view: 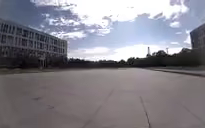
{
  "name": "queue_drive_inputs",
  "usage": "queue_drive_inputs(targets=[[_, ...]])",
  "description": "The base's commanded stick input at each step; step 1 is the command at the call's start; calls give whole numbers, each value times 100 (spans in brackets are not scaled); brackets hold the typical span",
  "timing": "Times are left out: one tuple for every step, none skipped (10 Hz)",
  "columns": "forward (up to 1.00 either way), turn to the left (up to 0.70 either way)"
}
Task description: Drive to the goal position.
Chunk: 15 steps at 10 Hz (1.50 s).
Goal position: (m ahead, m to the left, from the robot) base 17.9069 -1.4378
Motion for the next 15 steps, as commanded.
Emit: queue_drive_inputs(targets=[[70, 0], [70, 0], [70, 0], [70, 0], [70, 0], [70, 0], [70, 0], [70, 0], [70, 0], [70, 0], [70, 0], [70, 0], [70, 0], [70, 0], [70, 0]])
